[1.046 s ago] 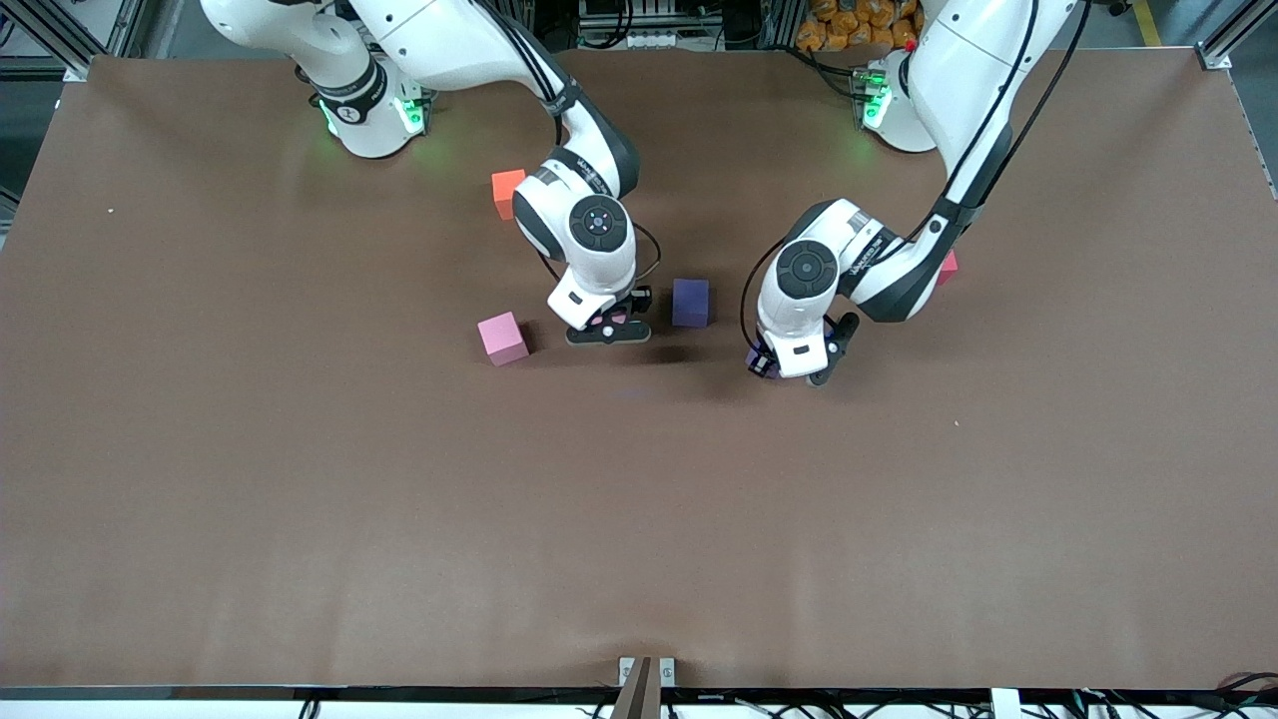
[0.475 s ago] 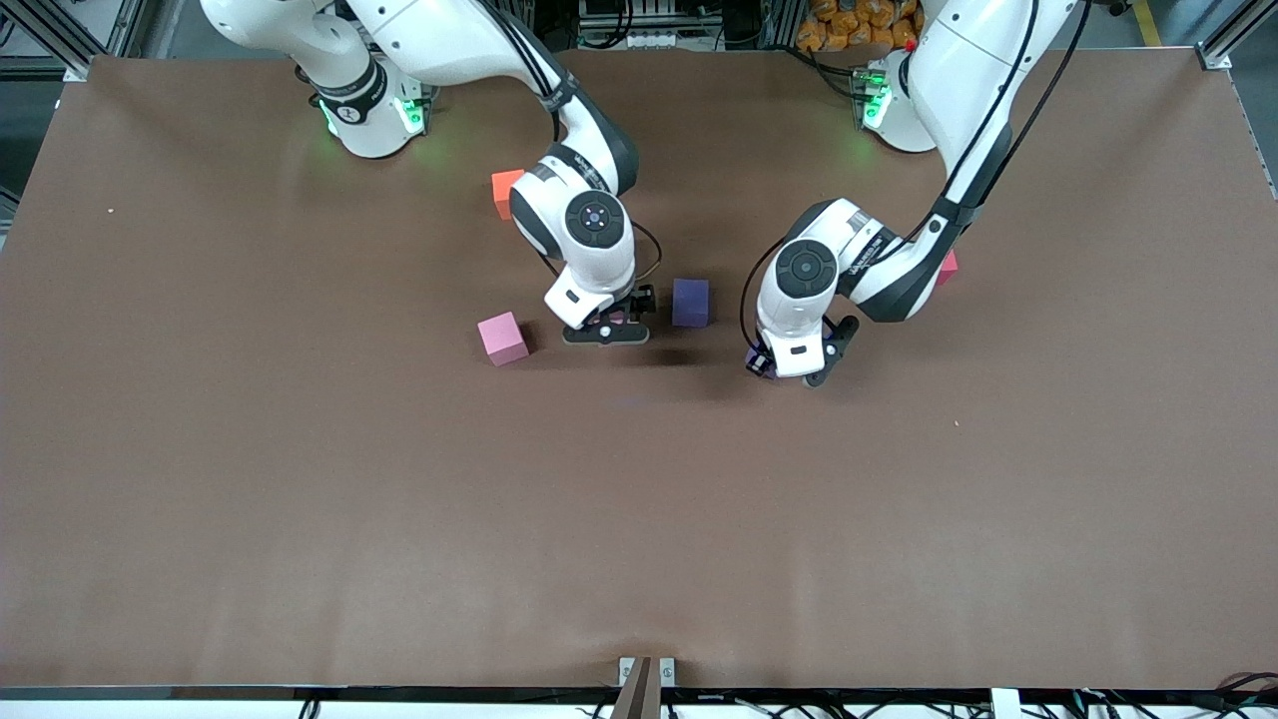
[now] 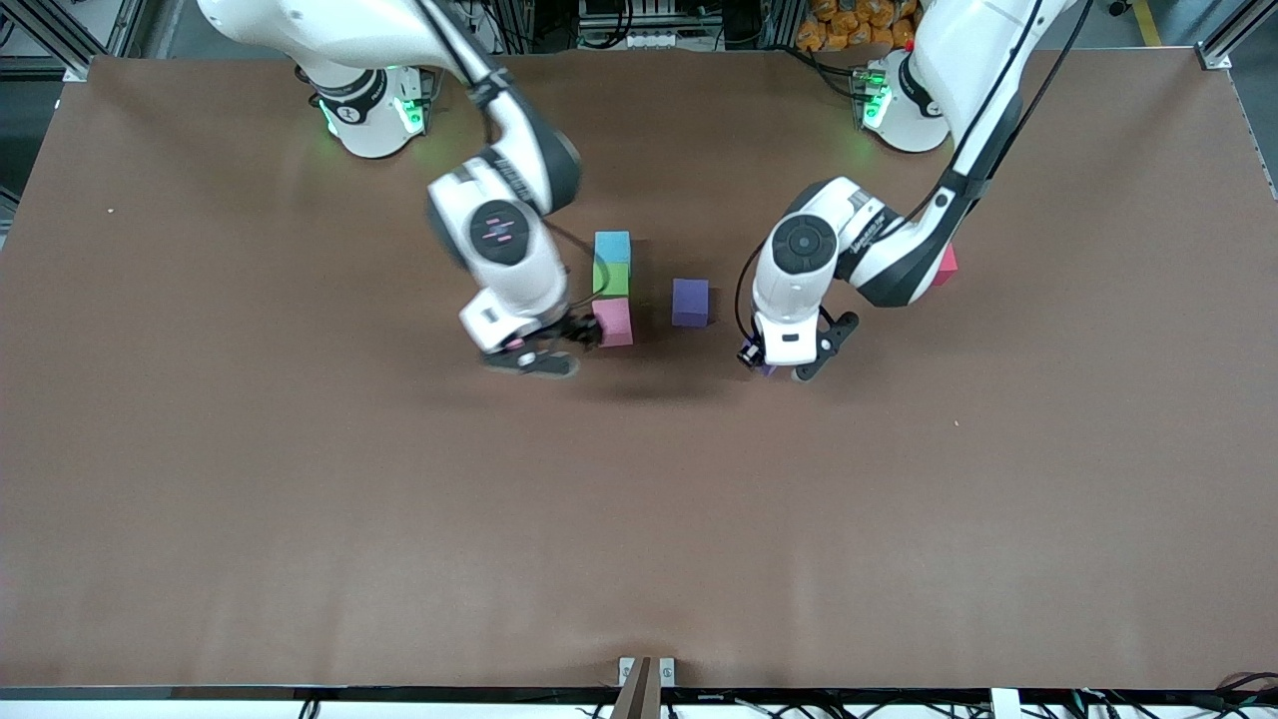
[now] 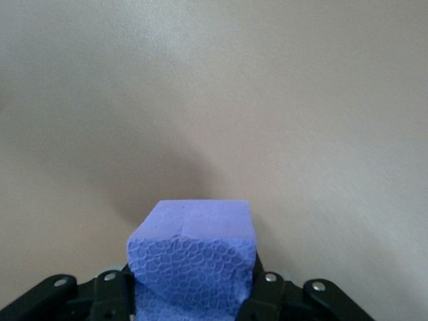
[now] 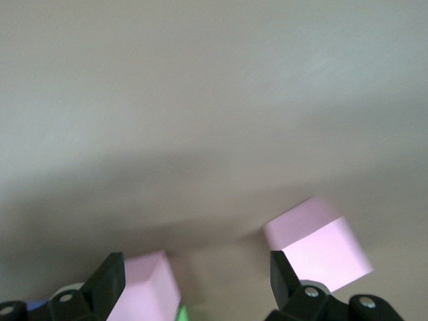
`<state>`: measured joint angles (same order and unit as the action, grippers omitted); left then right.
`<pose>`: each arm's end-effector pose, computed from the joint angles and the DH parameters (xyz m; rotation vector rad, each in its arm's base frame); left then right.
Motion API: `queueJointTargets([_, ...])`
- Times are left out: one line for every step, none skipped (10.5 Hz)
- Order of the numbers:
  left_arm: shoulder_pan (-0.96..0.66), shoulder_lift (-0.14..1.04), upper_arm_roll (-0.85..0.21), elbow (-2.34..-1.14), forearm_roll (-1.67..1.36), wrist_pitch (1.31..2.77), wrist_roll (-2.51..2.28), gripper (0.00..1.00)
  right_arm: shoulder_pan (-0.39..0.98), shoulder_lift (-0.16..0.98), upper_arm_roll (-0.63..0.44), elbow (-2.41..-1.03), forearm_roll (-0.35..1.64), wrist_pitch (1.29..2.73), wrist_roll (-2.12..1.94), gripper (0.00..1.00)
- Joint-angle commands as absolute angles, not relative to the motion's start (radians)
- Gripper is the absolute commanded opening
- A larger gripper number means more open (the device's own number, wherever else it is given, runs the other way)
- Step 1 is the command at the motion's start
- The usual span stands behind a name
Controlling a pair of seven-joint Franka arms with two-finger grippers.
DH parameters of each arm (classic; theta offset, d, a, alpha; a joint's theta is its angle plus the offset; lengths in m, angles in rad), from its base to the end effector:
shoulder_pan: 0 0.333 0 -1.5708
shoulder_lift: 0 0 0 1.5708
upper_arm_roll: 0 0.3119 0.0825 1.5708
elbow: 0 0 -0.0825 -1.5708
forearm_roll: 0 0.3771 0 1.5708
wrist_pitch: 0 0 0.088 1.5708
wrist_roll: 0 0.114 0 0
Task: Arrange blocks into number 1
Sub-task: 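Move the purple block to the cyan block while the right gripper grasps pink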
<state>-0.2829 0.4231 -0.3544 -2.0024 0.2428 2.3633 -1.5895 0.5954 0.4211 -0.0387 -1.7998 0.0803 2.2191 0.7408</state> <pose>0.4848 -0.3473 0.2486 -2.8604 -1.2143 -0.0157 0.5415 0.3426 0.3074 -3.0832 0.3550 0.0467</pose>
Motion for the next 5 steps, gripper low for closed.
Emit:
queueJointTargets([-0.268, 0.373, -0.399, -2.020, 0.242, 2.335, -1.574, 0.00, 0.475, 0.379, -0.032, -1.842, 0.110, 2.198, 0.771, 0.96])
queueJointTargets([-0.268, 0.351, -0.428, -2.019, 0.224, 2.324, -1.578, 0.00, 0.430, 0.385, -0.032, -1.842, 0.112, 2.195, 0.776, 0.96])
queueJointTargets([-0.270, 0.319, -0.455, -2.011, 0.198, 2.284, -1.578, 0.00, 0.416, 0.391, -0.034, -1.841, 0.113, 2.198, 0.784, 0.96])
queueJointTargets([-0.270, 0.286, -0.497, -2.005, 0.160, 2.251, -1.578, 0.00, 0.411, 0.391, -0.043, -1.844, 0.132, 2.200, 0.842, 0.95])
queueJointTargets([-0.271, 0.275, -0.553, -2.003, 0.152, 2.244, -1.578, 0.00, 0.420, 0.393, -0.048, -1.850, 0.133, 2.197, 0.920, 0.95])
